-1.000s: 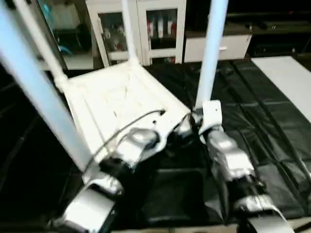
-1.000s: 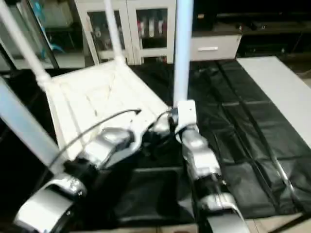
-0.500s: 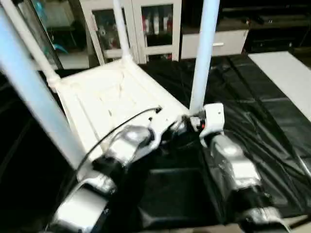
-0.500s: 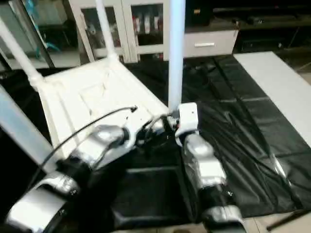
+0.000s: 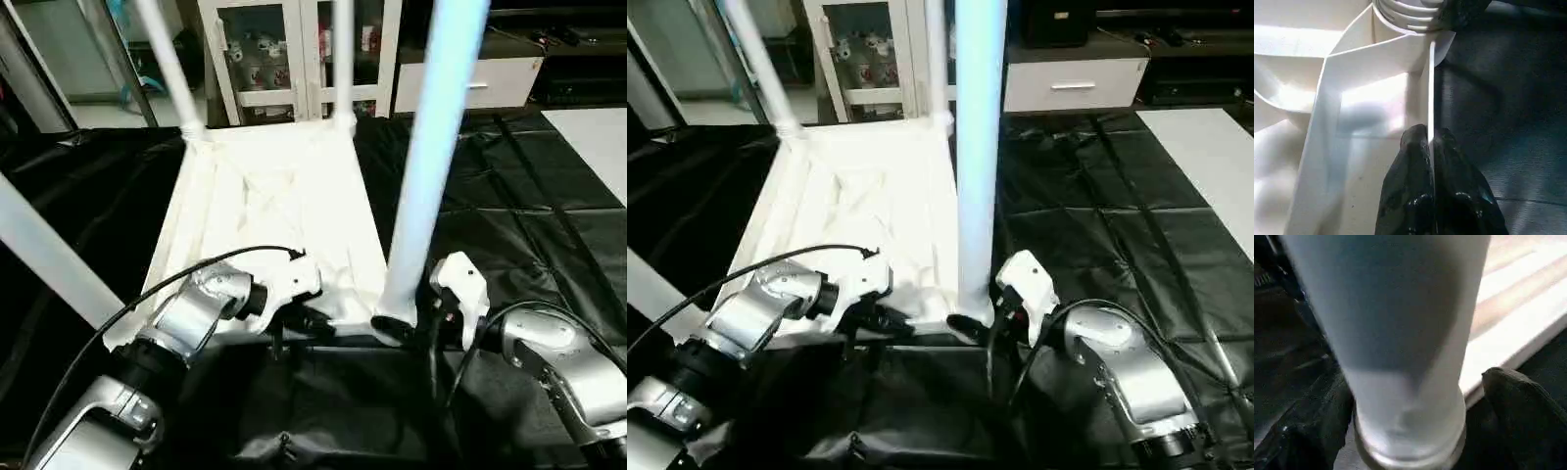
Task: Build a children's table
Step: Rotate leg to tighten
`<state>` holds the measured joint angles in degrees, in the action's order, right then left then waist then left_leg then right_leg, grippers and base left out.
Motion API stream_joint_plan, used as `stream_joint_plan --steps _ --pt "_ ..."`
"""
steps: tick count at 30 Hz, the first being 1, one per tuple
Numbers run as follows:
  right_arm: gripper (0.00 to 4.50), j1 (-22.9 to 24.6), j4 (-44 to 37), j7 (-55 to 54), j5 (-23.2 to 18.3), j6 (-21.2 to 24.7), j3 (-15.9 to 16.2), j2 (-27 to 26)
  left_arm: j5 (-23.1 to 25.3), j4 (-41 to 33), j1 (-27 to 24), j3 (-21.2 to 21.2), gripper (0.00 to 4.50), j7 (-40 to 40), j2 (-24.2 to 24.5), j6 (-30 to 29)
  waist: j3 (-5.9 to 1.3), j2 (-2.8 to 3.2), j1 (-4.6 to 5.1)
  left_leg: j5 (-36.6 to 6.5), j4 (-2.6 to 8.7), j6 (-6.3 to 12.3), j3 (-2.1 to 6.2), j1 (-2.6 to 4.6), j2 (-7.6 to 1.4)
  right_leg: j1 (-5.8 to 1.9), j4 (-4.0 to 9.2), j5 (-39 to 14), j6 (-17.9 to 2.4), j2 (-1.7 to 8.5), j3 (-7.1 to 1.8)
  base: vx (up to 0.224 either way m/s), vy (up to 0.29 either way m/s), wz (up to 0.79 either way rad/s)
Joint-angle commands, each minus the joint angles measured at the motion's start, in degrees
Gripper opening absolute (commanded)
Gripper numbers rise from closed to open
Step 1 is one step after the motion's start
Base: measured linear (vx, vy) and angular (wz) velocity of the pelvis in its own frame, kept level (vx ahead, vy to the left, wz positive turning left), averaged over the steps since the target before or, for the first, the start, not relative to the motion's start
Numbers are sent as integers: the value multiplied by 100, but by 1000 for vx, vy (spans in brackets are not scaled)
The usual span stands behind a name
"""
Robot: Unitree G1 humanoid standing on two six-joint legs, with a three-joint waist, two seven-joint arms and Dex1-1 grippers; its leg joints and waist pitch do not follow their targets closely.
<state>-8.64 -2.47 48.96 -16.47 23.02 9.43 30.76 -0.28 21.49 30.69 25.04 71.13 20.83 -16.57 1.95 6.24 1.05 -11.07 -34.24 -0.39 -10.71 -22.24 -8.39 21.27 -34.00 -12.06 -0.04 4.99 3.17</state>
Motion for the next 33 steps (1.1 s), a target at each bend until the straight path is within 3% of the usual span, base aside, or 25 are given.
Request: stream_joint_plan --steps 1,5,10,15,24,29,33 --pt "431 36 -165 154 -106 87 -68 99 -17 -125 -104 219 0 310 96 -153 -241 -99 7 -1793 506 312 233 133 -504 -153 442 -1235 -1381 411 -257 0 0 0" --pt "431 15 -100 233 -128 115 -9 131 -17 -247 -135 221 0 330 115 -235 -267 -110 4 -1512 478 384 217 118 -496 -160 419 -946 -1377 416 -253 0 0 0" --pt "385 -4 -87 281 -153 165 22 114 -29 -317 -154 220 0 300 130 -293 -280 -130 -14 -1245 448 553 204 106 -488 -180 393 -697 -1433 427 -241 0 0 0" --pt "344 -10 -54 340 -134 163 35 116 -31 -375 -173 232 0 275 147 -345 -276 -137 -14 -1261 447 543 205 112 -492 -174 402 -875 -1400 418 -238 0 0 0" --pt "278 -45 -12 373 -142 179 49 74 -42 -406 -183 238 0 287 179 -396 -288 -136 -15 -1109 423 615 201 106 -483 -186 385 -728 -1431 415 -231 0 0 0" --pt "270 -50 -6 392 -155 206 35 46 -41 -410 -181 241 0 293 192 -420 -293 -134 -18 -1065 413 644 200 107 -482 -191 376 -658 -1459 413 -227 0 0 0" --pt "269 -155 224 -77 62 102 -43 -156 -21 -297 -140 148 0 75 108 -464 -282 -124 -8 -1144 423 590 202 106 -480 -182 383 -771 -1455 409 -225 0 0 0"
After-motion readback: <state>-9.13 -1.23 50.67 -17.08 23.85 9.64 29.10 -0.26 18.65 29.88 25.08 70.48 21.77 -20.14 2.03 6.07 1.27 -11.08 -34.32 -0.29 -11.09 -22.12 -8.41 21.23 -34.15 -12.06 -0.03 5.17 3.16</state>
